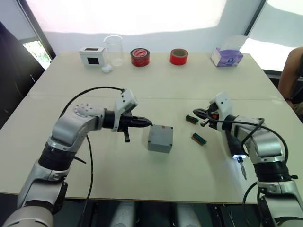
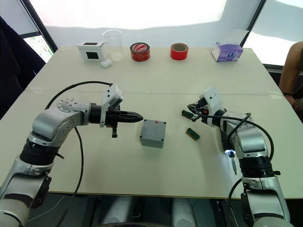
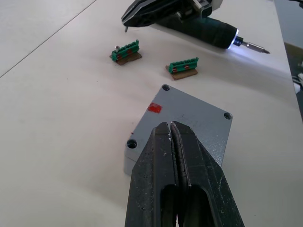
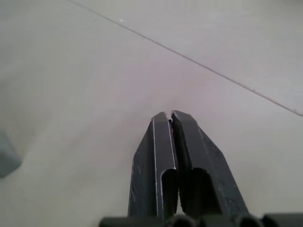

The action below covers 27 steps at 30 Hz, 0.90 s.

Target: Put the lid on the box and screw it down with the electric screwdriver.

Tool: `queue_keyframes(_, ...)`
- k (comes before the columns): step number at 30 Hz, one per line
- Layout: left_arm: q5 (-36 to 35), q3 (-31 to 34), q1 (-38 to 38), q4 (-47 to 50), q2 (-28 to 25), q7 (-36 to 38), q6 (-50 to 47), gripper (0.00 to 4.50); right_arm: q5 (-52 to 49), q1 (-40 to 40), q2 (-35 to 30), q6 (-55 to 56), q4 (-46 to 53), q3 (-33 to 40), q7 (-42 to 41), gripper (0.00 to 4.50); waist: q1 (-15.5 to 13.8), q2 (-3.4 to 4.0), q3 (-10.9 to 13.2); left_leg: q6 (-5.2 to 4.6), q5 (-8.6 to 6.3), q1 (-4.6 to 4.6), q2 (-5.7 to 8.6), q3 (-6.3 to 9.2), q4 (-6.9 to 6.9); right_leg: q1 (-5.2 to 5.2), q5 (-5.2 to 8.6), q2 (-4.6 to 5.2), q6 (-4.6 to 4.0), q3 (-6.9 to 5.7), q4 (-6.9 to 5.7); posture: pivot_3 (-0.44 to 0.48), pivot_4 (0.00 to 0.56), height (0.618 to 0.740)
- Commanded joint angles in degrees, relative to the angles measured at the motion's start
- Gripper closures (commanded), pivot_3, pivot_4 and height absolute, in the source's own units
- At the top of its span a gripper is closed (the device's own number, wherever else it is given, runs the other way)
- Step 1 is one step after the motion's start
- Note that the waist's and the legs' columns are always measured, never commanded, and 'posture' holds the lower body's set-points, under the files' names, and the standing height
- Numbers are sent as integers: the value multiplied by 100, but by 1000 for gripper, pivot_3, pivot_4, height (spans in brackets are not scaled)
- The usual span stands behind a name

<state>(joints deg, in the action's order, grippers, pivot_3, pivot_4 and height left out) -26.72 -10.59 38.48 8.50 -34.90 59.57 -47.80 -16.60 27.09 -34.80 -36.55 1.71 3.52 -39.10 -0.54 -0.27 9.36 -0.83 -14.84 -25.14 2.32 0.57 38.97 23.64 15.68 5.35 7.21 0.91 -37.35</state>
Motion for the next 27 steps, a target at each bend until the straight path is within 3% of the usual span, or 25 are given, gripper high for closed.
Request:
queue_keyframes(1,-15,135,-21,-36,-67,28,144,4500,-347,80,-63,-226,760,237,-42,4460,1,0,0,-1,0,0,0,0,0,0,0,0,0,0,0,0,150,740)
queue_keyframes(5,59,85,-58,-248,-242,192,237,4500,-785,-230,-42,-486,1823,-250,-515,4460,13,0,0,-8,-5,0,-1,1,-2,2,0,-1,0,0,0,0,150,740)
queue_keyframes(9,45,52,-92,-213,-312,258,246,4500,-767,-453,-58,-620,2208,-537,-483,4460,-12,0,0,-14,-8,0,-1,3,-2,-1,0,-2,0,-1,2,0,150,740)
queue_keyframes(27,-79,65,-216,61,-195,133,70,4500,-595,-558,-80,-540,2009,-790,-450,4460,-6,0,0,-16,-9,0,3,6,3,-4,0,1,0,-2,1,0,150,740)
